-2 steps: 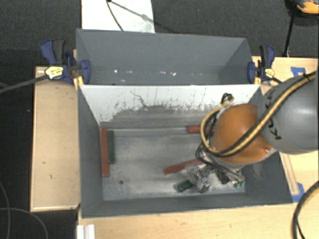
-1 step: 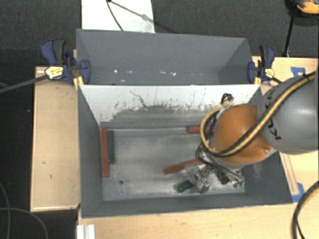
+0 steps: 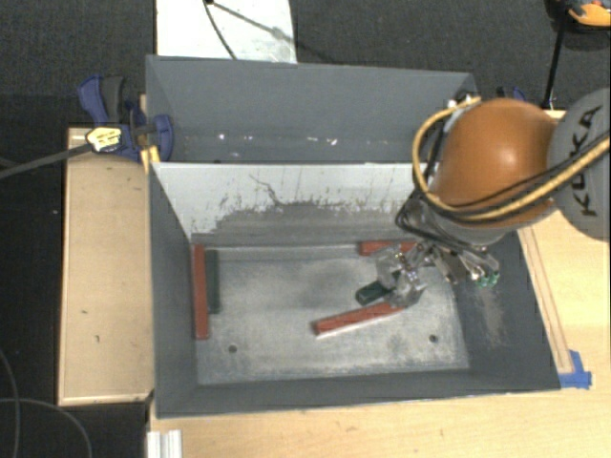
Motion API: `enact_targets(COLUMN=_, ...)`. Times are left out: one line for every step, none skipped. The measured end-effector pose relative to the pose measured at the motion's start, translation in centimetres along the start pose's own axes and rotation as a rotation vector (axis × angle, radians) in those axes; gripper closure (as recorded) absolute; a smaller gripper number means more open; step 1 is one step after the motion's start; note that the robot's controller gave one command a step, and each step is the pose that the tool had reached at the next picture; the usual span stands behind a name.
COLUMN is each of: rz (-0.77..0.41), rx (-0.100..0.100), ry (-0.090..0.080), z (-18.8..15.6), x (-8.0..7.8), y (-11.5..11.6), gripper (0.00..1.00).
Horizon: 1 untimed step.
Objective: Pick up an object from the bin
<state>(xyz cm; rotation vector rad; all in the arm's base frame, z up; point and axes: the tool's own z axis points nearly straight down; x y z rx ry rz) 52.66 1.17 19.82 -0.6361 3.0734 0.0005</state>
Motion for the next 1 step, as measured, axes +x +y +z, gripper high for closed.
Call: enact_targets(rz=0.001, rx=0.000, ry=0.000, z=0.01, x=0.01, y=0.00, gripper=1.00)
